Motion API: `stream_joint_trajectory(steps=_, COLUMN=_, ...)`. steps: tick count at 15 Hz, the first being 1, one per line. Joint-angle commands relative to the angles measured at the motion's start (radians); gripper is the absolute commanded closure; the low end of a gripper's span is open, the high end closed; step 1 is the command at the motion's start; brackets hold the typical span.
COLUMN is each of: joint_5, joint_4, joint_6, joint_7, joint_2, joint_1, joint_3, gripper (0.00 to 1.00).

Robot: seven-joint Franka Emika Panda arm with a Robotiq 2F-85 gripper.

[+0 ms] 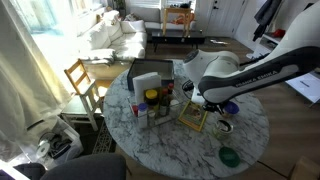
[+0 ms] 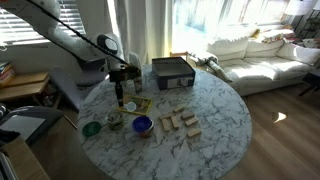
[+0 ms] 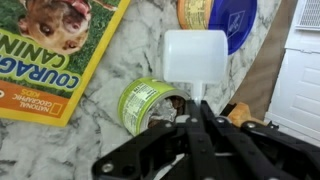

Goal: Spill the transparent measuring cup content in the open container

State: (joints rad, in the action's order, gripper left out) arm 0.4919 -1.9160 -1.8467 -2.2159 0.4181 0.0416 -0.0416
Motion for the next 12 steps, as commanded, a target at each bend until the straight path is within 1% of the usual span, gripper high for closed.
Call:
stream_joint_trajectory(steps=1, joint_5=0.02, joint_4=0.018, joint_6=0.005, joint_7=-0.006, joint_2=0.02, joint_1=-0.002, joint_3=-0.009, gripper=0.99)
stream_joint_trajectory(steps=2, joint_5=0.023, joint_4=0.027, joint_6=0.005, joint_7=-0.005, joint_2=0.031, joint_1=-0.001, joint_3=-0.01, gripper=0.95)
stream_joint_trajectory(steps=5, joint_5=0.023, joint_4=0.027, joint_6=0.005, joint_7=-0.004, joint_2=0.03, joint_1=-0.001, joint_3=-0.01, gripper=0.95)
stream_joint_trajectory(steps=6, joint_5=0.082, joint_4=0.035, joint_6=0.07, joint_7=0.01, joint_2=0.046, joint_1=0.025, joint_3=0.003, gripper=0.99)
stream_joint_trajectory(steps=9, joint_5=0.196, joint_4=0.043, joint_6=0.147, joint_7=0.019, joint_2=0.091, joint_1=0.049, joint_3=0.006, gripper=0.99)
stream_joint_trajectory(steps=12, joint_5=0.272, joint_4=0.041, joint_6=0.156, joint_7=0.014, joint_2=0.123, joint_1=0.055, joint_3=-0.011, gripper=0.99)
